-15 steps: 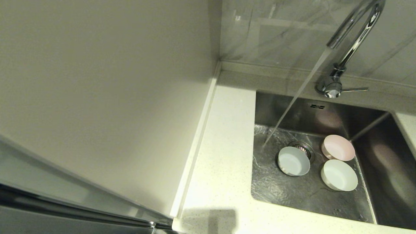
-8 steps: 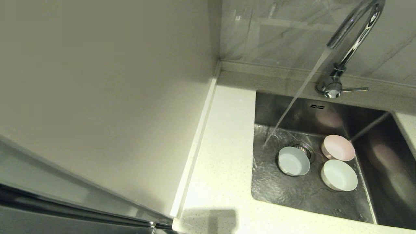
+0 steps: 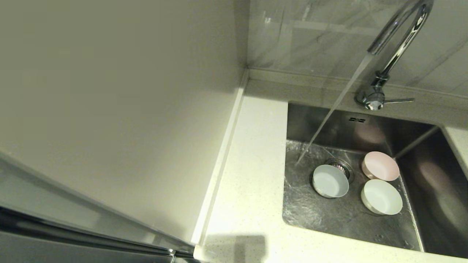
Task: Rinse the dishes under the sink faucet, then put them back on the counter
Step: Wait for the water to rinse the bowl
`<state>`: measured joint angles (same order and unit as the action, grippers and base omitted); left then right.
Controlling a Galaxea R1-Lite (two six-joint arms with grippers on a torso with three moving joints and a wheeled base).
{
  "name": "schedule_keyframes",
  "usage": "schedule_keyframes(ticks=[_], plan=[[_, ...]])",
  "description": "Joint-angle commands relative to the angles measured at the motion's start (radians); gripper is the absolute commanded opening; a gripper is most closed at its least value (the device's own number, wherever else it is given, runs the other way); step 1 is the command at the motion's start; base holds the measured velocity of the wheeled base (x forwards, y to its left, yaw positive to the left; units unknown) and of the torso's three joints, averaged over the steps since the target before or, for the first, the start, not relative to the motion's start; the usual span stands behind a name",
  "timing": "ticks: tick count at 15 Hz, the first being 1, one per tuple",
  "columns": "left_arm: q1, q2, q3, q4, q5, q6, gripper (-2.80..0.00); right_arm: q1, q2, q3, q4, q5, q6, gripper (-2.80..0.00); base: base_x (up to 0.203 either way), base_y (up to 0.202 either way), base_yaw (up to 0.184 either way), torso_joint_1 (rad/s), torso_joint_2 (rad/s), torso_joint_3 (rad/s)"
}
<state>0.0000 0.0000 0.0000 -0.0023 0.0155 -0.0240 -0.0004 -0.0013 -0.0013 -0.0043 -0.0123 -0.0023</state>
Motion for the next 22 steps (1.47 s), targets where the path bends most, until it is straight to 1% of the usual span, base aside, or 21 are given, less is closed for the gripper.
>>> schedule_keyframes(ticks=[1, 11, 15, 20, 21, 22], plan=[[-0.002, -0.003, 0.000, -0.001, 0.000, -0.001, -2.80, 0.000, 0.001, 0.001, 0.000, 0.000, -0.001, -2.80, 0.000, 0.000, 0.000, 0.000, 0.00, 0.000], [0.000, -0.003, 0.000, -0.001, 0.000, 0.000, -2.80, 0.000, 0.001, 0.000, 0.000, -0.001, 0.001, -2.80, 0.000, 0.000, 0.000, 0.000, 0.00, 0.000], [0.000, -0.004, 0.000, -0.001, 0.000, -0.001, -2.80, 0.000, 0.001, 0.000, 0.000, 0.014, -0.015, -2.80, 0.000, 0.000, 0.000, 0.000, 0.00, 0.000], [-0.001, -0.003, 0.000, -0.001, 0.000, -0.001, -2.80, 0.000, 0.001, -0.001, -0.003, 0.005, -0.037, -2.80, 0.000, 0.000, 0.000, 0.000, 0.00, 0.000], [-0.001, -0.003, 0.000, -0.001, 0.000, 0.001, -2.80, -0.001, 0.003, -0.030, -0.004, 0.004, -0.036, -2.80, 0.000, 0.000, 0.000, 0.000, 0.00, 0.000], [0.000, -0.004, 0.000, -0.001, 0.000, 0.000, -2.80, 0.000, 0.015, -0.097, 0.002, 0.006, -0.033, -2.80, 0.000, 0.000, 0.000, 0.000, 0.00, 0.000]])
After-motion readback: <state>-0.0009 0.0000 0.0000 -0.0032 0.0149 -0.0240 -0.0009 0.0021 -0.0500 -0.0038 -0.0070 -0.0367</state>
